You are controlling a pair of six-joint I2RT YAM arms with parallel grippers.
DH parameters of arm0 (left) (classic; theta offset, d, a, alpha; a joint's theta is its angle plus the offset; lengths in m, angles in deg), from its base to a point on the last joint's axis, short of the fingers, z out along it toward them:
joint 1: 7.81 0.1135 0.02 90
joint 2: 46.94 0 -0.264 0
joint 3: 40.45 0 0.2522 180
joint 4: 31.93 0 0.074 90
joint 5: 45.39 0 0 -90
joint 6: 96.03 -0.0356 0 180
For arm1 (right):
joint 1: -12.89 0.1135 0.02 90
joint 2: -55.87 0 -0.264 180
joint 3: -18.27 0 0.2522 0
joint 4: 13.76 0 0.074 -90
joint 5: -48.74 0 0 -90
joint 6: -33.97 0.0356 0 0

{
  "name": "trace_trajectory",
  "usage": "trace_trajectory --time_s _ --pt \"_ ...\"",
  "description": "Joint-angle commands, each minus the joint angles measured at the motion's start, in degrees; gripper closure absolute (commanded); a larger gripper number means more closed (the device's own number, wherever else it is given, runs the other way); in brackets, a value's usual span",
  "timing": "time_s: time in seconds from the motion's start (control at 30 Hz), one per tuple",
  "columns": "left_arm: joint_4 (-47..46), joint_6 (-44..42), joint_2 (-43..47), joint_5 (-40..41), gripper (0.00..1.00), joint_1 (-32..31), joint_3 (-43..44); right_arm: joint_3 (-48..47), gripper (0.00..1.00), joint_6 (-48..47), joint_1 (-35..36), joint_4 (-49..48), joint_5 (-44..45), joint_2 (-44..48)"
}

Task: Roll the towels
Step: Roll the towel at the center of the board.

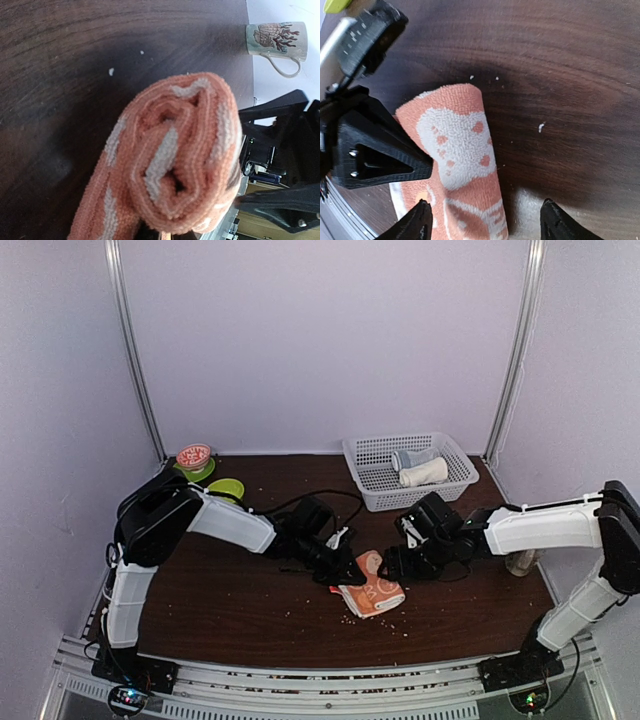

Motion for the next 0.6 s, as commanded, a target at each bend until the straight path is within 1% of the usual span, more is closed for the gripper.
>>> trace_trajectory --time_s 0.0,0.1,0.17,0.27,0.37,0.47,0.57 --pt "1.7 -1.1 1.1 1.4 0.90 -0.6 -0.6 1.2 0.29 -0.9 -0.9 -4.7 -5.6 -3.6" --pt "1.8 -1.2 1.2 1.3 0.90 -0.7 -0.4 1.1 0.37 -1.3 -0.9 -5.6 -7.8 -5.4" --pt "2.0 -1.3 1.4 1.4 0.90 -0.7 -0.5 1.2 0.47 -1.4 -0.9 -5.8 -8.8 -6.2" --pt "2.5 -1.7 1.7 1.6 0.90 -0.7 -0.6 1.2 0.64 -2.2 -0.8 -4.8 -8.4 -6.3" --pt "2.7 -1.8 2.0 1.7 0.90 -0.7 -0.7 0.2 0.78 -3.4 -0.5 -1.6 -5.1 -5.3" --pt "2.7 -2.1 2.9 1.7 0.90 -0.7 -1.1 -2.6 0.90 -5.3 0.9 4.3 0.4 -5.4" --pt "2.6 -2.3 5.0 1.7 0.90 -0.6 -2.6 -5.8 0.96 -6.3 3.1 10.0 6.4 -6.8"
